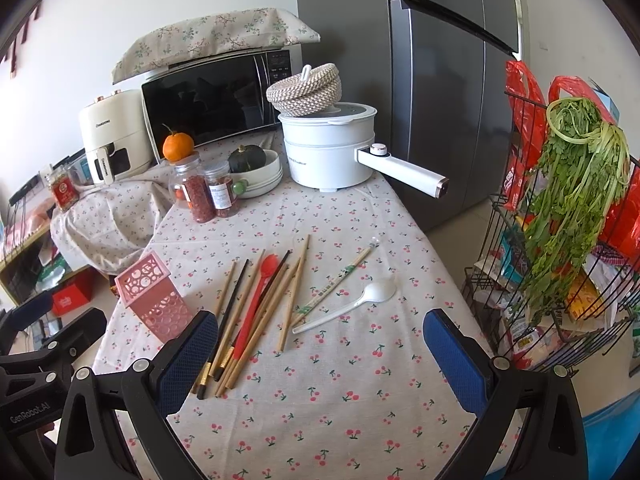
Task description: Organize utensils
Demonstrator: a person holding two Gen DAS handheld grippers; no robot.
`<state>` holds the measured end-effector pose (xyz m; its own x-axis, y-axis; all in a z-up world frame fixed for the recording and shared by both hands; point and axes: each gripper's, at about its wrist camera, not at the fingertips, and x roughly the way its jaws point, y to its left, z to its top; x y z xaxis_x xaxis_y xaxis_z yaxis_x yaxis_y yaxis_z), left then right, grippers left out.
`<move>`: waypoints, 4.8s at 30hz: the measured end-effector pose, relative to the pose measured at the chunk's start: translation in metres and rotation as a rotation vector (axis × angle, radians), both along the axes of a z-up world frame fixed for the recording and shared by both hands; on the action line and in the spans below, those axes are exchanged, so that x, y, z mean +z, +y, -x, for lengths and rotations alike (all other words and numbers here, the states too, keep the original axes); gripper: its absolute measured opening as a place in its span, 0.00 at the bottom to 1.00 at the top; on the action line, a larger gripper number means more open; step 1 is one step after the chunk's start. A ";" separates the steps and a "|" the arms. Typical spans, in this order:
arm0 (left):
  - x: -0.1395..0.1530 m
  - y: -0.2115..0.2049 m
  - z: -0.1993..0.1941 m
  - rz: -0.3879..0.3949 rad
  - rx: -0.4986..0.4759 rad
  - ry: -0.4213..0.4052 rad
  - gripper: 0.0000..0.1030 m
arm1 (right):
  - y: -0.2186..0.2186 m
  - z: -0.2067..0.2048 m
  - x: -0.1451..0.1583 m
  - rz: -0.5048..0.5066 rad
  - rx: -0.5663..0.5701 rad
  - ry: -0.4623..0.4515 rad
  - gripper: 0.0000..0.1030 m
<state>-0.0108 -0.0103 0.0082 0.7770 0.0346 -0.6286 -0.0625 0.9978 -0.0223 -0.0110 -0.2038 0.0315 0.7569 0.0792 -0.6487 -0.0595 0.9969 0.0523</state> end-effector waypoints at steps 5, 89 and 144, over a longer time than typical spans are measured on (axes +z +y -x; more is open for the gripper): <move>-0.001 -0.001 0.000 0.008 -0.002 0.003 0.99 | 0.001 0.000 0.000 -0.002 0.003 0.001 1.00; -0.023 -0.063 -0.130 0.139 -0.230 0.355 0.80 | -0.075 -0.116 -0.037 -0.123 -0.149 0.270 1.00; -0.026 -0.047 -0.144 0.207 -0.314 0.268 0.08 | -0.064 -0.212 -0.133 -0.320 -0.032 0.524 0.78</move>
<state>0.1331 -0.0573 -0.0178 0.5387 -0.3243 -0.7776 0.2114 0.9454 -0.2479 0.2008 -0.2682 -0.1012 0.3490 0.3141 -0.8829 0.0846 0.9277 0.3635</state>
